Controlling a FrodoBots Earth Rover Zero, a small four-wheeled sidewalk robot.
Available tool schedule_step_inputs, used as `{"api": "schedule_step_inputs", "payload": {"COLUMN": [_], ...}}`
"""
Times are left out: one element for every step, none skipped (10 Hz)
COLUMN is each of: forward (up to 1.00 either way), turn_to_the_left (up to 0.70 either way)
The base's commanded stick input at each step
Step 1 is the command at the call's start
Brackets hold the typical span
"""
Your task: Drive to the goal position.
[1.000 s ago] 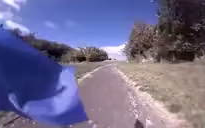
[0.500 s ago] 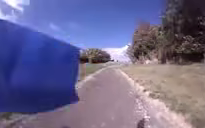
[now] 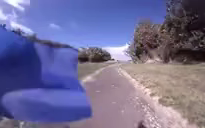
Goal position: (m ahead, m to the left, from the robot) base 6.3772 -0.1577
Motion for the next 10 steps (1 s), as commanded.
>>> {"api": "schedule_step_inputs", "payload": {"forward": [0.7,0.7,0.7,0.7,0.7,0.7,0.7,0.7,0.7,0.7], "turn_to_the_left": [0.0,0.0,-0.35,-0.35,-0.02,-0.01,0.0,0.0,0.0,0.0]}}
